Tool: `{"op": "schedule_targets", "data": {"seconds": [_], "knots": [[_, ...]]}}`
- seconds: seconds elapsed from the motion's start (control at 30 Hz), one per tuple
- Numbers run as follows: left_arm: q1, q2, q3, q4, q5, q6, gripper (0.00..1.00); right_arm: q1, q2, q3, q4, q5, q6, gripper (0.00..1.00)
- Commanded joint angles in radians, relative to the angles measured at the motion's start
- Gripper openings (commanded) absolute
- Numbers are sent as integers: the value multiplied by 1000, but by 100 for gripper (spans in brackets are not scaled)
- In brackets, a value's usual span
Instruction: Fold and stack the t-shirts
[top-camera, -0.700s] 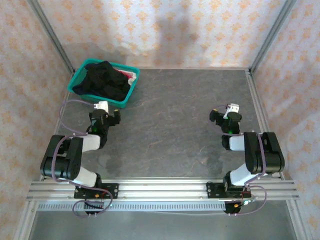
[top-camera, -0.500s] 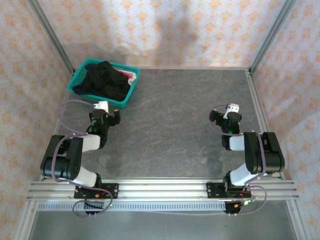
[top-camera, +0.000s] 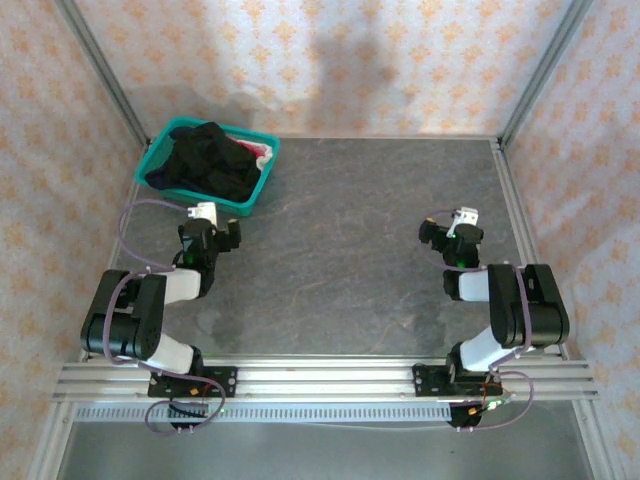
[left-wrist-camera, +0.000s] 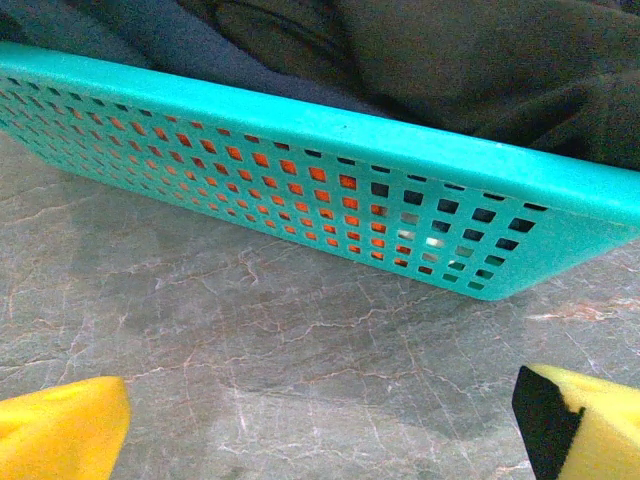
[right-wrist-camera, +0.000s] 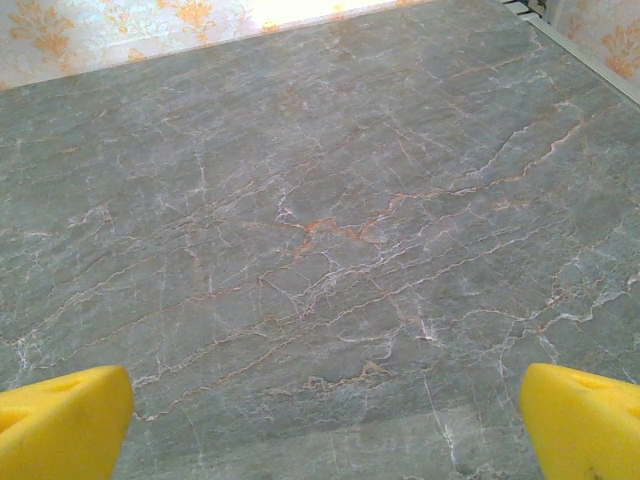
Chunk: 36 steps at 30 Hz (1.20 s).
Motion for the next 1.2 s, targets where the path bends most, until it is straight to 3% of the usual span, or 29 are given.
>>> {"op": "schedule_targets", "data": {"seconds": [0.0, 0.2, 0.3, 0.5, 0.73, 0.97, 1.17], "knots": [[1, 6, 12, 40, -26, 12, 100, -4, 10, 21, 33, -8, 13, 99], [-11, -54, 21, -23, -49, 19, 100, -4, -36, -3, 50, -27, 7, 99], [-26, -159, 82, -229, -78, 43, 100, -4, -131, 4, -50, -27, 6, 99], [-84, -334, 131, -440, -134, 52, 100, -4, -289, 59, -254, -59, 17, 99], [-134, -452, 275, -688, -167, -71, 100, 34, -414, 178, -491, -110, 45, 99], [-138, -392, 477, -880, -211, -164, 100, 257, -400, 313, -611, -23, -45, 99], [-137, -287, 604, -972, -256, -217, 100, 456, -287, 421, -620, 28, -95, 99]]}}
